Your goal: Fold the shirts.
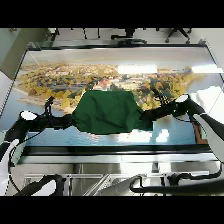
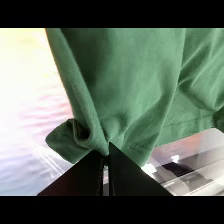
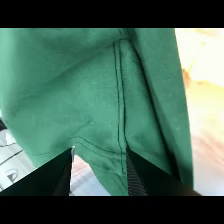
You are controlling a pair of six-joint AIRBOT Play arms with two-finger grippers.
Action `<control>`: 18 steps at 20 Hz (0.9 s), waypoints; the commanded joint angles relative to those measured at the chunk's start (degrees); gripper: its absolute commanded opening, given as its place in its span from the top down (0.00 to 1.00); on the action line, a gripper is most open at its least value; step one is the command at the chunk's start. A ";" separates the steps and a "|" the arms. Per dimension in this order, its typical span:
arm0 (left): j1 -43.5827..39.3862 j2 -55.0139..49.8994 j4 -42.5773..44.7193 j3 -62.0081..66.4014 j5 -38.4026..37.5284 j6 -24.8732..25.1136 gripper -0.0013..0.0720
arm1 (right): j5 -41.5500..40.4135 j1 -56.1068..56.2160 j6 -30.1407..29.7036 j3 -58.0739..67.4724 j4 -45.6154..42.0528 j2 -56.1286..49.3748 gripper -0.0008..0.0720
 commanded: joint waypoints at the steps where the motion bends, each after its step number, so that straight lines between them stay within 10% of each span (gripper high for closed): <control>1: 0.59 0.15 0.37 0.07 -0.59 0.50 0.96 | -0.07 0.07 0.11 0.13 0.74 -2.60 0.49; 9: 0.57 0.15 0.24 0.07 0.61 0.52 0.96 | 1.81 0.13 -2.12 0.13 8.22 -3.61 0.49; 13: 0.57 0.17 -0.63 0.20 0.79 0.57 0.96 | 4.04 2.64 -5.68 0.13 14.97 -3.61 0.96; 18: 0.59 8.85 -4.74 14.32 -8.26 0.44 0.97 | 7.89 1.14 -5.84 10.97 24.76 4.59 0.96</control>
